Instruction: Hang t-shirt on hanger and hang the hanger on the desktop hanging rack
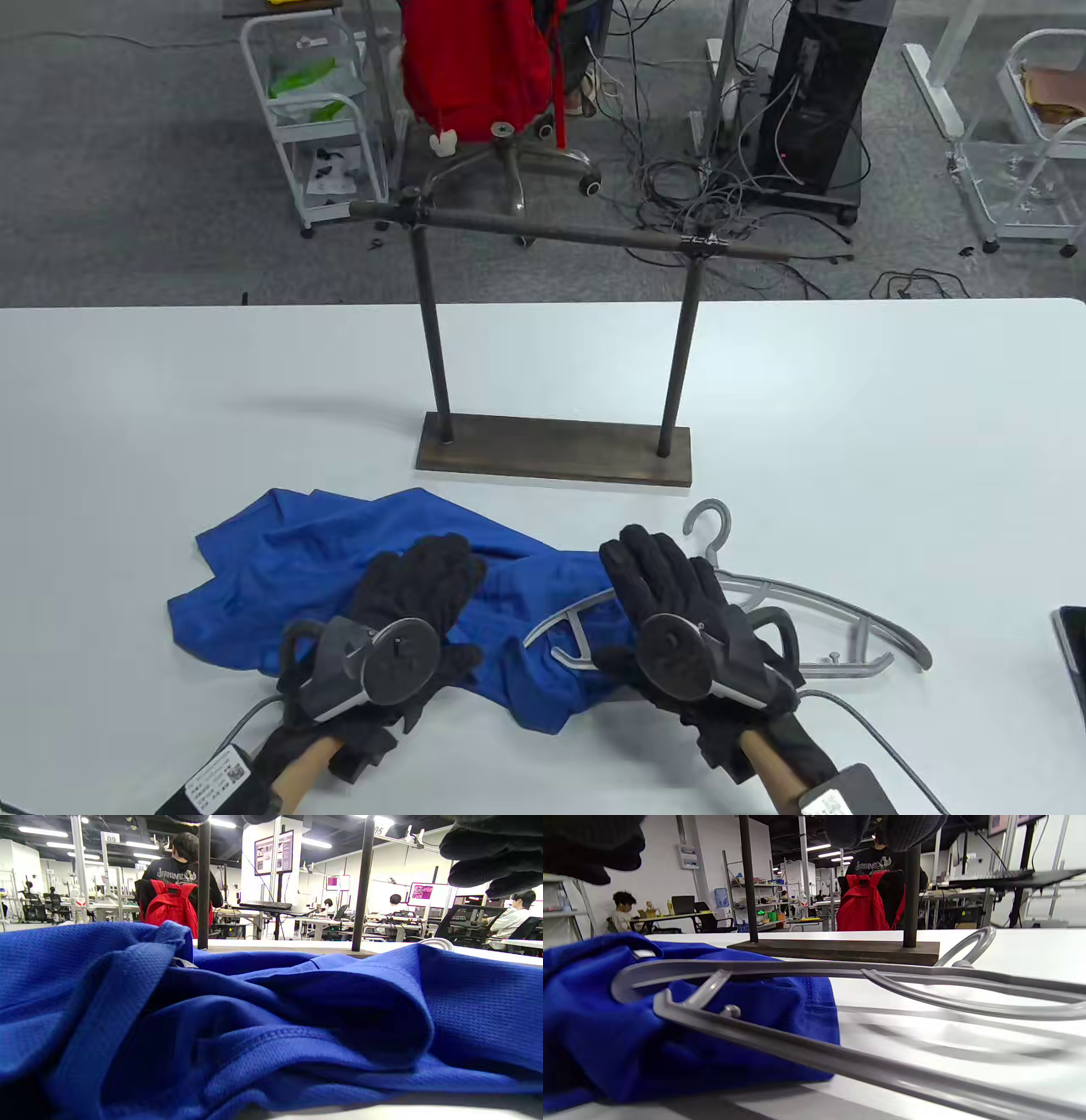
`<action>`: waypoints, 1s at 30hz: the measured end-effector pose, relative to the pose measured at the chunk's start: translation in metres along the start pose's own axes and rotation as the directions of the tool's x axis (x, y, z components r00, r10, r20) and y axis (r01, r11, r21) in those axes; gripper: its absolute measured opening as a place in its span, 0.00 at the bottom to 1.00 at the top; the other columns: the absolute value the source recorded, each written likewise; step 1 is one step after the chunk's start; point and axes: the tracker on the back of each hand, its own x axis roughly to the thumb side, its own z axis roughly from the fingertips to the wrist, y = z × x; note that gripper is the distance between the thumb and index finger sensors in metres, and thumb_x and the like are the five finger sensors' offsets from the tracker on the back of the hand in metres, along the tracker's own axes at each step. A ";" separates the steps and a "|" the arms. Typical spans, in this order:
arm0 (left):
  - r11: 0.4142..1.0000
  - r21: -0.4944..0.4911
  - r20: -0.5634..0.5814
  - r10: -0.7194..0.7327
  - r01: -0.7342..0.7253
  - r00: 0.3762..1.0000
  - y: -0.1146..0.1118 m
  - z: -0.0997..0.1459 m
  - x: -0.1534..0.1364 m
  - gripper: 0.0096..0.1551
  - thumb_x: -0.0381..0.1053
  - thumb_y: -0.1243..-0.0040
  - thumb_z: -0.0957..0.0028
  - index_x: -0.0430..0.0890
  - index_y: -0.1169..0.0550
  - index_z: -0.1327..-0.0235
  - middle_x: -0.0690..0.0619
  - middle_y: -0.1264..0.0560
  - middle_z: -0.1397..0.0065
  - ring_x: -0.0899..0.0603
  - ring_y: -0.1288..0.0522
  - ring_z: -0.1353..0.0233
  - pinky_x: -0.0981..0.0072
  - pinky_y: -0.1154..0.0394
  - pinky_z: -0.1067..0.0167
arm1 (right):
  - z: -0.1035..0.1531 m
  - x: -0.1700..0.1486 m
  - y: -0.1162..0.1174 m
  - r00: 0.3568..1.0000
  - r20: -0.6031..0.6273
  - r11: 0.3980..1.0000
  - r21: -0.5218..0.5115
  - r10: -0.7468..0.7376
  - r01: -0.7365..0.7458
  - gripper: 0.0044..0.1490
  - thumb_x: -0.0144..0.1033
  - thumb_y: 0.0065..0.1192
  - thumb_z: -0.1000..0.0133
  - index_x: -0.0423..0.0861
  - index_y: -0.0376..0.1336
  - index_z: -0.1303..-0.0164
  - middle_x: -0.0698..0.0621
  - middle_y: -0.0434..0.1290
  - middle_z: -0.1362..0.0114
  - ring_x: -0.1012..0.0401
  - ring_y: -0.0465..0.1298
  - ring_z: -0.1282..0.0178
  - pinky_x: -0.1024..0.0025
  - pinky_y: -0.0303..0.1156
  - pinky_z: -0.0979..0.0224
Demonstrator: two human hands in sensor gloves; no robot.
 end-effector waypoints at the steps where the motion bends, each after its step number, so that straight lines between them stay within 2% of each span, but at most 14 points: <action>1: 1.000 -0.003 0.000 -0.004 0.004 1.000 0.000 0.000 0.000 0.53 0.79 0.56 0.59 0.77 0.63 0.22 0.69 0.60 0.07 0.54 0.54 0.05 0.43 0.50 0.10 | 0.000 0.000 0.001 1.000 0.001 1.000 -0.003 -0.001 0.001 0.65 0.69 0.50 0.50 0.57 0.21 0.19 0.52 0.34 0.08 0.47 0.46 0.05 0.38 0.50 0.11; 4: 1.000 -0.008 -0.003 -0.007 0.007 1.000 0.001 -0.001 0.001 0.53 0.79 0.56 0.59 0.77 0.63 0.22 0.69 0.60 0.07 0.54 0.54 0.05 0.43 0.50 0.10 | -0.001 0.000 0.002 1.000 -0.007 1.000 0.004 -0.012 0.012 0.64 0.69 0.50 0.50 0.57 0.21 0.19 0.53 0.35 0.08 0.48 0.46 0.05 0.39 0.50 0.11; 9: 1.000 0.022 0.023 0.007 -0.008 1.000 -0.002 -0.001 0.004 0.53 0.78 0.54 0.60 0.76 0.60 0.22 0.67 0.56 0.07 0.52 0.51 0.06 0.42 0.48 0.11 | -0.001 -0.012 -0.003 0.998 -0.049 0.997 -0.066 0.033 -0.036 0.62 0.68 0.50 0.50 0.57 0.25 0.18 0.52 0.37 0.08 0.48 0.48 0.06 0.39 0.51 0.12; 15: 1.000 0.005 0.036 -0.003 0.003 0.999 -0.001 0.000 0.009 0.53 0.78 0.54 0.60 0.75 0.60 0.22 0.67 0.56 0.07 0.52 0.52 0.06 0.42 0.47 0.12 | -0.001 -0.046 -0.017 0.988 -0.151 0.987 -0.157 0.012 -0.036 0.61 0.66 0.51 0.49 0.55 0.28 0.17 0.50 0.39 0.09 0.46 0.50 0.08 0.38 0.53 0.14; 21: 1.000 0.009 0.033 0.008 -0.009 0.999 -0.001 0.001 0.007 0.52 0.77 0.54 0.60 0.74 0.57 0.21 0.65 0.53 0.07 0.51 0.49 0.07 0.41 0.46 0.13 | 0.009 -0.088 -0.032 0.951 -0.309 0.968 -0.240 -0.009 -0.069 0.60 0.65 0.52 0.49 0.54 0.31 0.16 0.50 0.42 0.09 0.46 0.53 0.09 0.38 0.55 0.14; 27: 1.000 0.004 0.024 -0.002 0.002 1.000 -0.002 0.000 0.008 0.52 0.77 0.54 0.60 0.73 0.57 0.21 0.65 0.52 0.08 0.50 0.48 0.08 0.41 0.45 0.13 | 0.015 -0.125 -0.031 0.906 -0.417 0.967 -0.253 -0.073 -0.039 0.57 0.64 0.53 0.48 0.54 0.35 0.15 0.50 0.45 0.10 0.47 0.55 0.10 0.38 0.56 0.15; 30: 1.000 -0.010 0.025 -0.001 0.001 1.000 -0.003 0.000 0.008 0.52 0.77 0.53 0.60 0.73 0.56 0.21 0.65 0.52 0.08 0.50 0.48 0.08 0.40 0.45 0.14 | 0.013 -0.139 -0.022 0.883 -0.463 0.978 -0.207 -0.083 -0.017 0.55 0.61 0.54 0.47 0.53 0.37 0.16 0.50 0.46 0.10 0.47 0.56 0.10 0.38 0.57 0.15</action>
